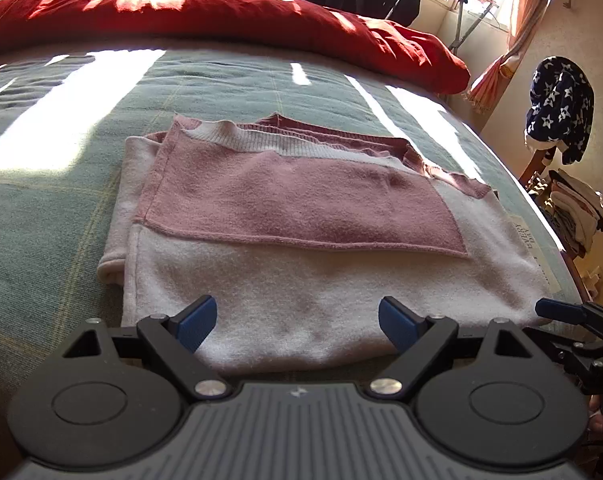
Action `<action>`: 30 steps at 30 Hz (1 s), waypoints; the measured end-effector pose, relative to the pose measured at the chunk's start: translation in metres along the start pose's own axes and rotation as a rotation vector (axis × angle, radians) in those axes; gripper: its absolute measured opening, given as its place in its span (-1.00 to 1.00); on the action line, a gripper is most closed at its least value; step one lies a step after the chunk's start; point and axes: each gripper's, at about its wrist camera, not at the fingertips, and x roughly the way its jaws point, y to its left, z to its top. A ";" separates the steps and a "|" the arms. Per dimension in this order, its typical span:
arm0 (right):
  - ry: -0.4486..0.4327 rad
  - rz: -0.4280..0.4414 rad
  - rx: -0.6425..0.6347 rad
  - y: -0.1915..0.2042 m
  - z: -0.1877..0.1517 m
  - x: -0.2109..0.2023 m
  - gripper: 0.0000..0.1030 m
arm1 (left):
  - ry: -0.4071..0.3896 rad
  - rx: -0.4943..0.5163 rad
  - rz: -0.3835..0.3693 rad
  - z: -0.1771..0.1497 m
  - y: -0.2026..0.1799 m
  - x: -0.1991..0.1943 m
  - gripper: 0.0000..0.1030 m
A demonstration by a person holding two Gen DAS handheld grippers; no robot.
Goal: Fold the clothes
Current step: 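Lower the open left gripper toward the sweater's side edge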
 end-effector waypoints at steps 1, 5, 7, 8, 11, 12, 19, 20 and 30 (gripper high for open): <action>0.000 0.000 0.000 0.000 0.000 0.000 1.00 | 0.001 -0.028 0.012 -0.003 0.008 0.000 0.71; 0.002 -0.005 0.006 -0.002 -0.001 0.000 1.00 | 0.019 -0.088 0.015 -0.015 0.027 0.000 0.71; 0.002 -0.008 0.009 -0.003 -0.001 0.000 1.00 | 0.012 -0.107 0.001 -0.017 0.031 -0.004 0.71; 0.001 -0.009 0.010 -0.003 -0.001 0.000 1.00 | 0.001 -0.113 -0.005 -0.016 0.032 -0.007 0.71; -0.006 -0.006 0.014 -0.004 -0.001 -0.002 1.00 | -0.036 -0.110 -0.011 -0.009 0.031 -0.014 0.71; -0.009 -0.005 0.015 -0.005 -0.001 -0.002 1.00 | -0.046 -0.105 -0.010 -0.006 0.030 -0.015 0.71; -0.026 -0.025 0.037 -0.015 0.000 -0.005 1.00 | -0.040 -0.207 -0.005 -0.011 0.050 0.001 0.71; -0.030 -0.029 0.034 -0.018 -0.001 -0.007 1.00 | -0.046 -0.204 -0.010 -0.011 0.050 -0.001 0.71; -0.079 0.152 0.080 -0.020 -0.001 0.003 1.00 | -0.079 -0.140 0.013 -0.004 0.032 -0.017 0.72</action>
